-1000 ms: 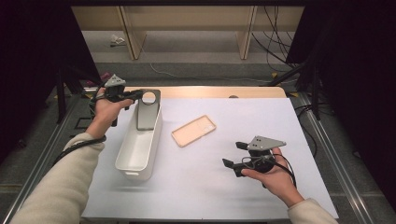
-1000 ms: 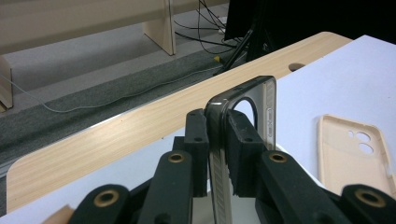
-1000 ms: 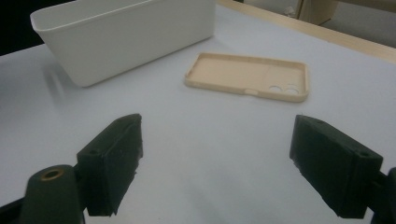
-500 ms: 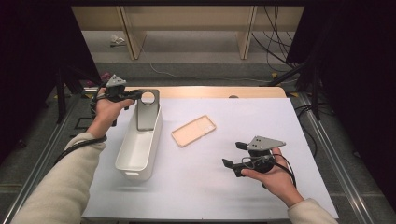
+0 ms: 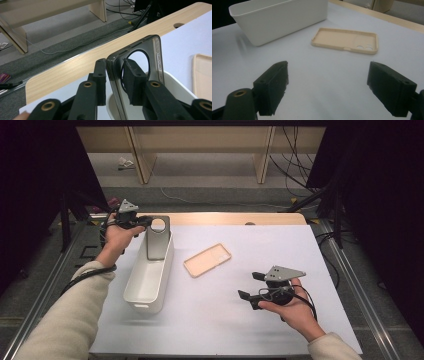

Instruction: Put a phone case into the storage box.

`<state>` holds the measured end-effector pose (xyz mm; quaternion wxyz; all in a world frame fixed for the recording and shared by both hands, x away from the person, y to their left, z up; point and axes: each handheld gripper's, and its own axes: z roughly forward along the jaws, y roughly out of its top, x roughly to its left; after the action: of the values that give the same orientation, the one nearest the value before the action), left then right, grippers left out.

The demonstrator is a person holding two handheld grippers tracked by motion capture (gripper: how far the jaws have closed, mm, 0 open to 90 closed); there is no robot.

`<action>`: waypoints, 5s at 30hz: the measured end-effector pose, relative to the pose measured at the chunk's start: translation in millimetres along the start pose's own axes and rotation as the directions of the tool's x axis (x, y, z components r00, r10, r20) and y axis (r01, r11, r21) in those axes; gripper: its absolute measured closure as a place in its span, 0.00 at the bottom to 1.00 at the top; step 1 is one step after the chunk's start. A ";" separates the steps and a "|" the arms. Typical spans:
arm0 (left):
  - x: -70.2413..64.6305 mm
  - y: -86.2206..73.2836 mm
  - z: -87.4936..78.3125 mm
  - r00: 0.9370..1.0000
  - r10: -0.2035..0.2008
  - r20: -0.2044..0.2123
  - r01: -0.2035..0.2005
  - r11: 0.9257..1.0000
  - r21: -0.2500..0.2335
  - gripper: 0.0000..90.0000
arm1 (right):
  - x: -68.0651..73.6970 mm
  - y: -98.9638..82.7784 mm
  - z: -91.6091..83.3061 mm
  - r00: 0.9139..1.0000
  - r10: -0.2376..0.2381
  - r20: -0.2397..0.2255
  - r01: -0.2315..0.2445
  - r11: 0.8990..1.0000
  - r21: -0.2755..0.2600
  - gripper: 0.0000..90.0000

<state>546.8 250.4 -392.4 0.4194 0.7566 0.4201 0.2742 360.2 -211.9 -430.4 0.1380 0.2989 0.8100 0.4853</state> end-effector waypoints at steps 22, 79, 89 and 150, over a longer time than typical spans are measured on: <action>-8.5 5.0 -5.3 0.999 -0.034 -0.020 0.035 0.998 0.051 0.40 | -0.1 -0.1 0.3 1.000 -0.002 -0.001 0.002 1.000 0.001 0.20; -142.4 -83.4 -124.4 0.973 0.002 0.230 0.026 0.993 -0.117 0.00 | -2.4 3.9 4.5 1.000 0.009 0.002 -0.009 1.000 -0.008 0.20; -140.8 -84.5 -123.3 0.972 -0.012 0.234 0.040 0.992 -0.117 0.00 | -2.8 6.8 8.4 1.000 0.002 0.013 -0.002 1.000 -0.008 0.23; -146.5 -87.1 -120.7 0.964 -0.002 0.264 0.030 0.995 -0.100 0.00 | 10.5 55.6 207.6 0.998 -0.027 0.060 0.005 0.943 0.334 1.00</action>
<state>346.1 198.0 -416.9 0.5123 0.7603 0.3519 0.1891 478.0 -39.8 -483.2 0.1149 0.3266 0.8781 0.3304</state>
